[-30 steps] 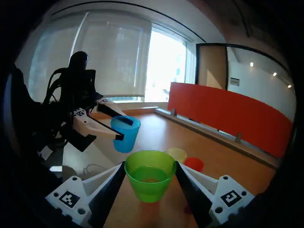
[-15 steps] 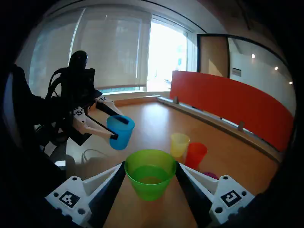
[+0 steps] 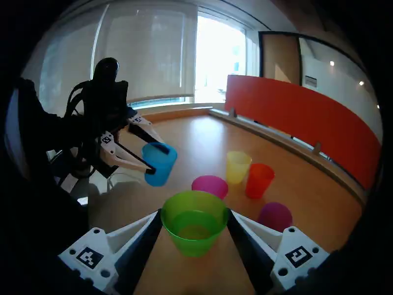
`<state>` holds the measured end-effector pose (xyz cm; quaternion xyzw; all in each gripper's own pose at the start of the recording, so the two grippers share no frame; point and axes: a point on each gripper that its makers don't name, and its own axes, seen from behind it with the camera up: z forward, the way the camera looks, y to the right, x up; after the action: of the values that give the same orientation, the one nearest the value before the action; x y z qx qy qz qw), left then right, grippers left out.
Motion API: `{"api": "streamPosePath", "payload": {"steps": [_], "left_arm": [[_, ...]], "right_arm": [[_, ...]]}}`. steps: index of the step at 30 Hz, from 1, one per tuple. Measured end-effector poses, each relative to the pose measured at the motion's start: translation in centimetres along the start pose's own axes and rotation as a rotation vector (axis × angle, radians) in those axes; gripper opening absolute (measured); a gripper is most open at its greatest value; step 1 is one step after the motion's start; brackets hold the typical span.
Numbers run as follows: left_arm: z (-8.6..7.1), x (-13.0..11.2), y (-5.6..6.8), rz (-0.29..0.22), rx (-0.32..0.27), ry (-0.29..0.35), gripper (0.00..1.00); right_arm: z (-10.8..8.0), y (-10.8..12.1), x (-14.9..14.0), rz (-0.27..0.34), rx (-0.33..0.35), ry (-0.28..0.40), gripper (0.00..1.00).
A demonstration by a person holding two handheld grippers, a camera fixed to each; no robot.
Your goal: Pour water
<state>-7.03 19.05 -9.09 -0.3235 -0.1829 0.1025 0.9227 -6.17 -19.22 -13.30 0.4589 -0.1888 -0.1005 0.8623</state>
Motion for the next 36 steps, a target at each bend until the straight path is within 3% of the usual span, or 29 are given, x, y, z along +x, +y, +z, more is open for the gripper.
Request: {"api": "streamPosePath", "payload": {"steps": [23,36], "left_arm": [[2.7,-2.0,0.1,0.021,-0.029,-0.06,0.87],[3.4,-1.7,0.0,0.014,-0.039,-0.052,0.87]], "right_arm": [[1.9,1.0,-4.3,0.026,0.039,-0.11,0.94],[2.2,1.6,-5.7,0.029,0.043,-0.142,0.94]]}}
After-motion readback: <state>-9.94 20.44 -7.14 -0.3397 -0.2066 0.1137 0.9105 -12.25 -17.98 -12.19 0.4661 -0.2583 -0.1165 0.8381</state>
